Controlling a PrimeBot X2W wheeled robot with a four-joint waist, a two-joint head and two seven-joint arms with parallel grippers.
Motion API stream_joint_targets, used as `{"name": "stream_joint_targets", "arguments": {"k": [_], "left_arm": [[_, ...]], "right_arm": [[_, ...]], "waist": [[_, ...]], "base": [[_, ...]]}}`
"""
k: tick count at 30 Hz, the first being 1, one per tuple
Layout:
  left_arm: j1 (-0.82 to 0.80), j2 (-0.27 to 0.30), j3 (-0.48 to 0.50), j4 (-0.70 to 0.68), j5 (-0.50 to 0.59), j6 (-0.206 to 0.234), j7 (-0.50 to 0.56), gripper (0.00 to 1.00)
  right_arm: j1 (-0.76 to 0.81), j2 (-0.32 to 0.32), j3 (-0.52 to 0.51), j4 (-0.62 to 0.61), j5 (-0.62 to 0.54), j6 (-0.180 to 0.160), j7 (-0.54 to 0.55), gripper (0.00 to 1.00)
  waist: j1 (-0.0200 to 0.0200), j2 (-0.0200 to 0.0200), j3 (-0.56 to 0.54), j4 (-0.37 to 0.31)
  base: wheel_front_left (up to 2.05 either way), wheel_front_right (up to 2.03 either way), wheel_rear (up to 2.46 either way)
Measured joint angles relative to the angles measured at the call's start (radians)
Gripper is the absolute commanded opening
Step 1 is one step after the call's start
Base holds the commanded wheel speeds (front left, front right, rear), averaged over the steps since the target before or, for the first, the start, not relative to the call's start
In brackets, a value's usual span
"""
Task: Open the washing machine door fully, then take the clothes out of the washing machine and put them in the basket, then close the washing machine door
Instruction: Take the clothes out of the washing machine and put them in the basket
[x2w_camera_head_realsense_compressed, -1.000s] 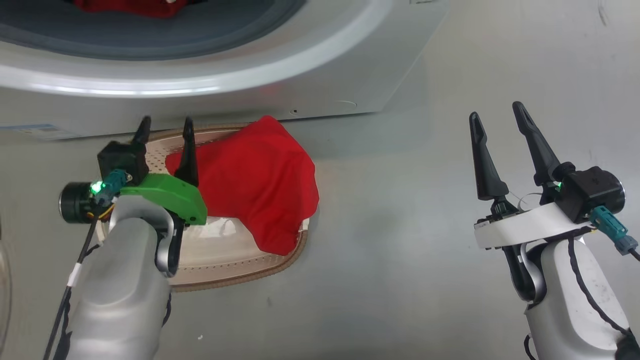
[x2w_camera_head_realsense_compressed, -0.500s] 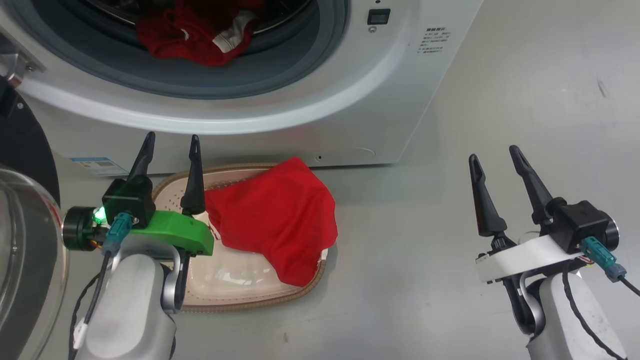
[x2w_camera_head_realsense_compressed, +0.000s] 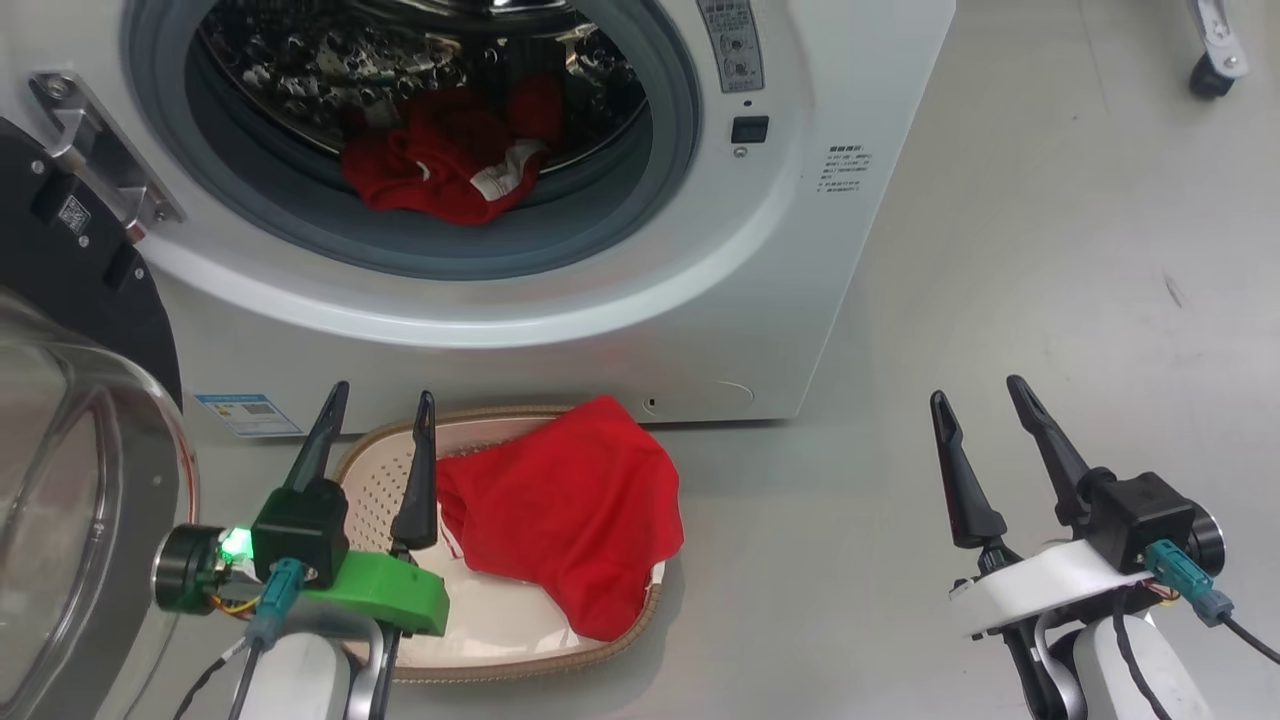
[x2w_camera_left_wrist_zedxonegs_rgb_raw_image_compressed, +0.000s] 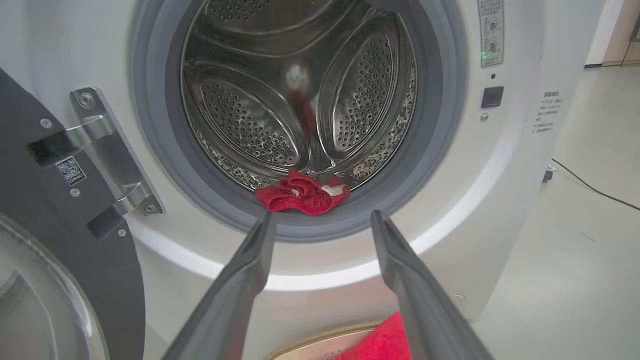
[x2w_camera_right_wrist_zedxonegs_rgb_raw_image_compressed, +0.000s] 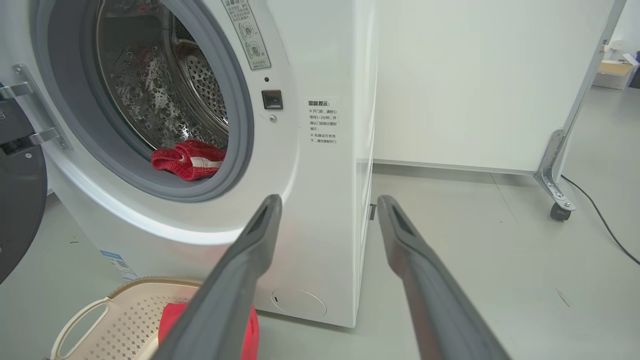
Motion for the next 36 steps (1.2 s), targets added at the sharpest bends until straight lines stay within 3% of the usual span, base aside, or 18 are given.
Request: {"name": "stream_joint_targets", "arguments": {"k": [14,36], "left_arm": [[0.152,0.015,0.000,-0.062,0.004,0.009,0.000,1.00],[0.215,0.019,-0.002,-0.127,0.007,0.018,0.000,1.00]], "right_arm": [[0.090,0.008,0.007,-0.009,0.000,-0.003,0.000,1.00],[0.122,0.011,0.021,-0.030,0.000,-0.012,0.000,1.00]], "waist": [[0.0000,0.0000,-0.103,0.000],[0.0000,0.0000,-0.122,0.000]], "base": [[0.00,0.00,0.00],[0.00,0.00,0.00]]}}
